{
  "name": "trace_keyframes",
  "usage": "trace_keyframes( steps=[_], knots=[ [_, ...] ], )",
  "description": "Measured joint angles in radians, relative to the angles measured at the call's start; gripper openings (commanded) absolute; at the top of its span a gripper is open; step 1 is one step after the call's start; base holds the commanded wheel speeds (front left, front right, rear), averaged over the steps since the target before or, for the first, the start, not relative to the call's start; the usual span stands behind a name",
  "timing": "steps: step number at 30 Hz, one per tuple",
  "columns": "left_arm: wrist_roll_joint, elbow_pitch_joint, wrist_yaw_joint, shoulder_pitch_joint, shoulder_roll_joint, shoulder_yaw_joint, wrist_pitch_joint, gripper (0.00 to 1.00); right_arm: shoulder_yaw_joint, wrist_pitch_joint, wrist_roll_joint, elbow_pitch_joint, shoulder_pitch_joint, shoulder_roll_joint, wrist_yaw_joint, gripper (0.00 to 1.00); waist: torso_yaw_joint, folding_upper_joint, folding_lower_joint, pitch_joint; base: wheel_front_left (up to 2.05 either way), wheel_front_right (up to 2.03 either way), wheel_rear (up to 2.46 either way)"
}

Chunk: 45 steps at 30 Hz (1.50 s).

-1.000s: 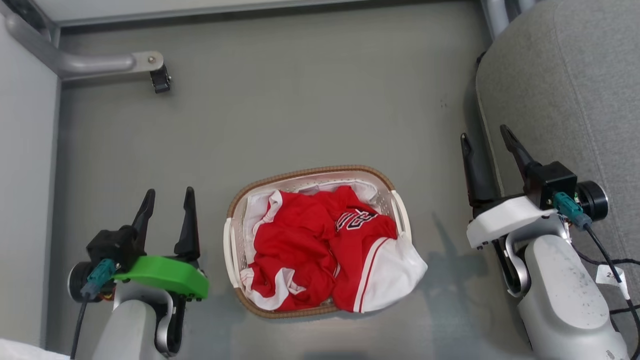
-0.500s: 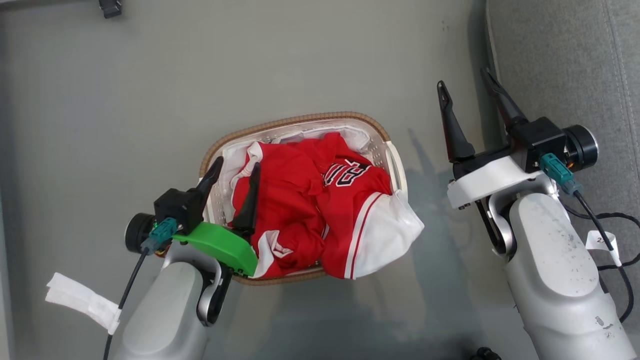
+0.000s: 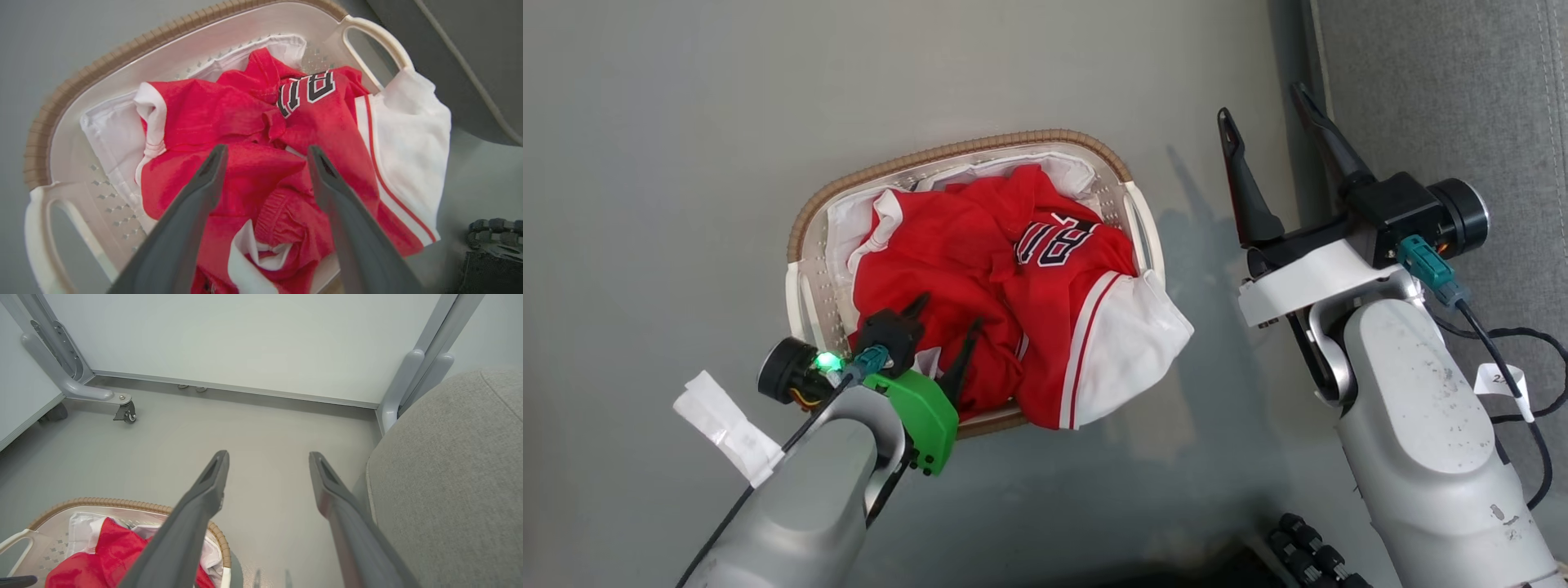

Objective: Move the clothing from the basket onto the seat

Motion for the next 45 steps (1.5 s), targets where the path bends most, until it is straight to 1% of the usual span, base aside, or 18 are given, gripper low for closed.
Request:
trace_keyframes(
  steps=[6, 9, 11, 14, 16, 22, 31, 36, 45],
  knots=[
    [-0.001, 0.190, 0.000, -0.083, -0.031, -0.105, 0.008, 1.00, 0.005, 0.000, 0.008, 0.005, -0.002, 0.000, 0.000, 1.00, -0.014, 0.0000, 0.0000, 0.019, 0.00, 0.00, 0.00],
    [-0.014, 0.252, 0.000, -0.115, -0.044, -0.144, 0.042, 1.00, 0.005, 0.000, 0.009, 0.007, -0.002, 0.000, 0.000, 1.00, -0.015, 0.0000, 0.0000, 0.025, 0.00, 0.00, 0.00],
    [-0.016, 0.302, 0.000, -0.136, -0.048, -0.169, 0.085, 1.00, 0.007, 0.000, 0.009, 0.007, -0.002, 0.000, 0.000, 1.00, -0.016, 0.0000, 0.0000, 0.030, 0.00, 0.00, 0.00],
    [-0.019, 0.350, 0.000, -0.162, -0.052, -0.179, 0.115, 1.00, 0.013, 0.000, 0.013, 0.008, -0.002, 0.001, 0.000, 1.00, -0.018, 0.0000, -0.0001, 0.034, 0.00, 0.00, 0.00],
    [-0.022, 0.366, 0.000, -0.174, -0.057, -0.189, 0.125, 1.00, 0.015, 0.000, 0.015, 0.008, -0.002, 0.000, 0.000, 1.00, -0.019, 0.0000, -0.0001, 0.037, 0.00, 0.00, 0.00],
    [-0.009, 0.395, 0.000, -0.194, -0.065, -0.249, 0.208, 1.00, 0.024, 0.000, 0.022, 0.009, -0.004, 0.000, 0.000, 1.00, -0.024, 0.0000, -0.0001, 0.048, 0.00, 0.00, 0.00],
    [0.058, 0.407, 0.000, -0.247, -0.063, -0.368, 0.285, 1.00, 0.030, 0.000, 0.037, 0.005, -0.017, 0.000, 0.000, 1.00, -0.036, 0.0000, -0.0001, 0.067, 0.00, 0.00, 0.00],
    [0.088, 0.412, 0.000, -0.278, -0.063, -0.415, 0.332, 1.00, 0.042, 0.000, 0.054, -0.001, -0.023, 0.000, 0.000, 1.00, -0.047, 0.0000, -0.0001, 0.081, 0.00, 0.00, 0.00],
    [0.119, 0.420, 0.000, -0.332, -0.034, -0.467, 0.387, 1.00, 0.055, 0.000, 0.089, -0.022, -0.036, 0.000, 0.000, 1.00, -0.071, 0.0000, -0.0002, 0.128, 0.00, 0.00, 0.00]
  ],
)
